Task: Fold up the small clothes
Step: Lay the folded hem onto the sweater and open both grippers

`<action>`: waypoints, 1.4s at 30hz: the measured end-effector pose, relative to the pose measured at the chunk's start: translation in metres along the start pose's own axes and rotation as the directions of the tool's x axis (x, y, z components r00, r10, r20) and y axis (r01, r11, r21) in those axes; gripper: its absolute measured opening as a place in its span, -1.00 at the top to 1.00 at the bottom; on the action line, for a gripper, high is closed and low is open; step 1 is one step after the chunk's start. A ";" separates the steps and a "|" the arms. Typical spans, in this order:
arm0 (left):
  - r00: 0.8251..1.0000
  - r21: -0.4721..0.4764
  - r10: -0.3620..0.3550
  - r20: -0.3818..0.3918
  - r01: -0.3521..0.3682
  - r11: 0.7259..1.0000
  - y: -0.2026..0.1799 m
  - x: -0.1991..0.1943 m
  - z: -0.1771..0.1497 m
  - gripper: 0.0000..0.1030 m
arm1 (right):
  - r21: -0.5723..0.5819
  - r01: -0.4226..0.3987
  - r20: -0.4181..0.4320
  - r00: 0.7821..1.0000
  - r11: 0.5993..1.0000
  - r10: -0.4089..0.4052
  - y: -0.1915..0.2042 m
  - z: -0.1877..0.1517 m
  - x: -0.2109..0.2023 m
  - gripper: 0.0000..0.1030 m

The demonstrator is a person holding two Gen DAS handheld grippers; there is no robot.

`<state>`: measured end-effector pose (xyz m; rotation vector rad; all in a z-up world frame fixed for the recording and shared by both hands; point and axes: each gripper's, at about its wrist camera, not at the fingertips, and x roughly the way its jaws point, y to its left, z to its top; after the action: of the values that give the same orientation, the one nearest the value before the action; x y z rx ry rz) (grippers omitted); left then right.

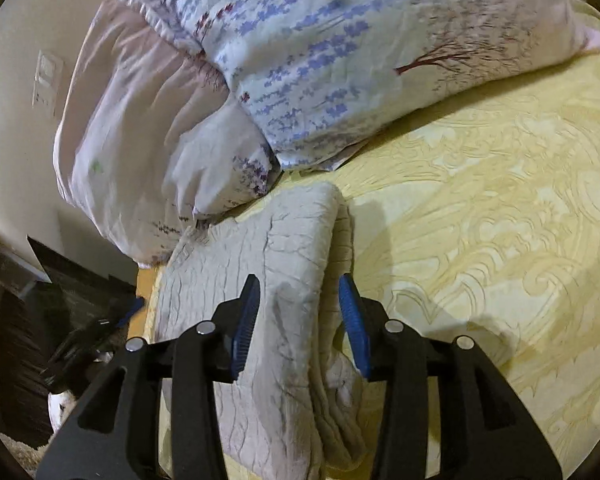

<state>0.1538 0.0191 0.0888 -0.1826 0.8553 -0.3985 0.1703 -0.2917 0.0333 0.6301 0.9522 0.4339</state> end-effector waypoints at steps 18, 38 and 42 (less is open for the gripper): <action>0.989 0.076 0.049 -0.142 -0.039 0.996 -0.007 0.042 0.000 -0.66 | -0.204 0.232 0.070 0.972 0.951 -0.222 0.026 -0.003 -0.003 0.53; 0.943 0.033 0.208 -0.260 -0.207 0.978 0.014 0.022 -0.069 -0.78 | -0.479 0.339 0.045 0.931 0.809 -0.363 0.067 -0.091 0.012 0.57; 0.934 0.052 0.245 -0.262 -0.240 0.970 0.013 0.028 -0.065 -0.95 | -0.511 0.368 0.058 0.916 0.777 -0.396 0.071 -0.089 0.018 0.57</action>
<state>0.1240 0.0193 0.0231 -0.0035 1.1254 -0.2007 0.0991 -0.2010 0.0319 -0.0727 0.9354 0.3173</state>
